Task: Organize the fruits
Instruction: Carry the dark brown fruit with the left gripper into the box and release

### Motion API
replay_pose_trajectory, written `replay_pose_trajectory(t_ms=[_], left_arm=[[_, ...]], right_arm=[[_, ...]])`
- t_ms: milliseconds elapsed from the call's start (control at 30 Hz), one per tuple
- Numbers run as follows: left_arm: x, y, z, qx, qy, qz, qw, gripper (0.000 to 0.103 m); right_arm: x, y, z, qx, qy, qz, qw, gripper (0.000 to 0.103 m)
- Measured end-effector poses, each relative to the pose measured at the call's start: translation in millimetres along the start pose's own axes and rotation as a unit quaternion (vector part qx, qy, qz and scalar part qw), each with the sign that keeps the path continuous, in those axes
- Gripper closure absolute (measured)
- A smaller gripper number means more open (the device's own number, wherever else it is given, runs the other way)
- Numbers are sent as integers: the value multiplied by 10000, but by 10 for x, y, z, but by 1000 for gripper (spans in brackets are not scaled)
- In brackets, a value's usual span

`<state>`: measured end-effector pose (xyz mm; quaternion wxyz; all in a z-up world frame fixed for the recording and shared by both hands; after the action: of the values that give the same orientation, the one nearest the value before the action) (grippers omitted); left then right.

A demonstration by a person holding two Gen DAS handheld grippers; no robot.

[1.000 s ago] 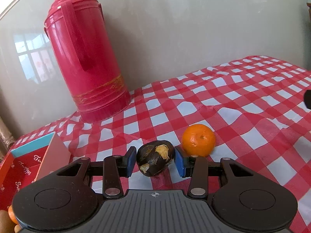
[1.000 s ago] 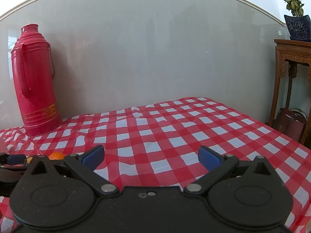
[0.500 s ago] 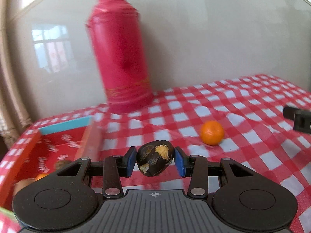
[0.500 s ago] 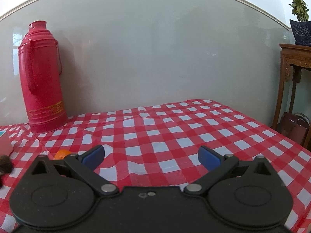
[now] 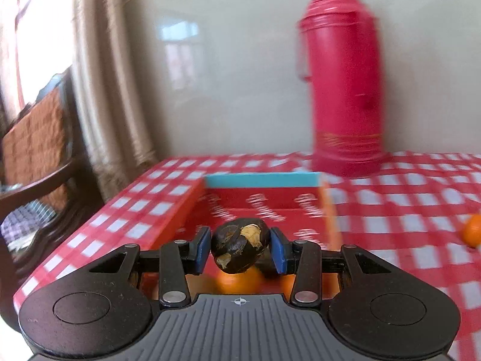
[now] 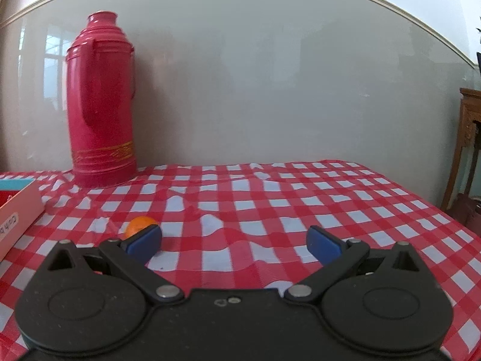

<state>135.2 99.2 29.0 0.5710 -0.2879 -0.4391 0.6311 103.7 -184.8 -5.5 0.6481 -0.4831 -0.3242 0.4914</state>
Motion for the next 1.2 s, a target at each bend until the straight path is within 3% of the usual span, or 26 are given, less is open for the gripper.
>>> replay_pose_trajectory(t_ms=[233, 733, 1000, 1200], left_arm=[[264, 40, -330, 288, -212, 327, 9988, 61], [367, 93, -467, 731, -143, 763, 9943, 59], [389, 64, -357, 642, -90, 888, 9939, 35], [331, -54, -142, 438, 53, 839, 9955, 27]], right_arm=[[94, 11, -48, 38, -58, 101, 9999, 6], [192, 5, -72, 50, -199, 171, 9996, 6], [185, 5, -69, 51, -201, 154, 9997, 6], [195, 3, -65, 61, -223, 145, 9996, 6]])
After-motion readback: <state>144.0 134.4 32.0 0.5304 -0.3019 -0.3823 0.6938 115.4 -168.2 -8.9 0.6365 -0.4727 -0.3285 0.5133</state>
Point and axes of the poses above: each gripper's, at about its wrist camera, not at the fingertips, and z roughly against the way its jaws point, x to its left, y to its underside, the point moved 1 cm from there along -z, roughly the way its jaws point, and after that the axes turned 4 degrees about y, right-handed, at the moved point
